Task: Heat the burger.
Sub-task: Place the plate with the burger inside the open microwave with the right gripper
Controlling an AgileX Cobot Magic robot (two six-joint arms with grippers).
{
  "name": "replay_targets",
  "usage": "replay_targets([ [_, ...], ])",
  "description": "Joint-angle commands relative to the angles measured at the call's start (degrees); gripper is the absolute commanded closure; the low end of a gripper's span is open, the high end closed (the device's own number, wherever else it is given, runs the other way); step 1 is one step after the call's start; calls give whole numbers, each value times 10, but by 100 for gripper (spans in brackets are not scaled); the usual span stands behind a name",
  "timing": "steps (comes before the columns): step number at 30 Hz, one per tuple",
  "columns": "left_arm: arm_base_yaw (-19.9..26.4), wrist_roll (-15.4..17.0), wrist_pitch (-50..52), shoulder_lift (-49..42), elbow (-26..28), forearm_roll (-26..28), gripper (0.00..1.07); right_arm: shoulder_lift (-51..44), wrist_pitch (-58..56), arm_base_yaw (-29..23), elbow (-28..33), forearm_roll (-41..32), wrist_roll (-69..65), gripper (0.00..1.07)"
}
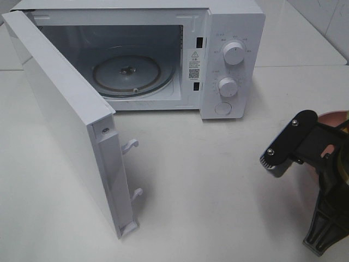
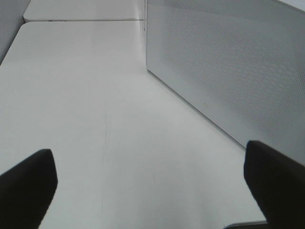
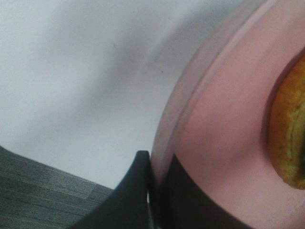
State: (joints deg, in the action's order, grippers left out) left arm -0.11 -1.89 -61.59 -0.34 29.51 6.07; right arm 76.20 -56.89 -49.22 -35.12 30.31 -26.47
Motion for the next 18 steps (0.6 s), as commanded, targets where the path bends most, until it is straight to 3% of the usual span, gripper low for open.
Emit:
replay_targets([
  [1,-2,1,6,-9,0,5,7,-3,-26,-31,2,35,20,107],
  [9,-2,1,6,-9,0,5,7,-3,-26,-122,2,42,56,107],
  [18,-2,1,6,-9,0,5,7,-3,-9,-178,2,54,104,107],
])
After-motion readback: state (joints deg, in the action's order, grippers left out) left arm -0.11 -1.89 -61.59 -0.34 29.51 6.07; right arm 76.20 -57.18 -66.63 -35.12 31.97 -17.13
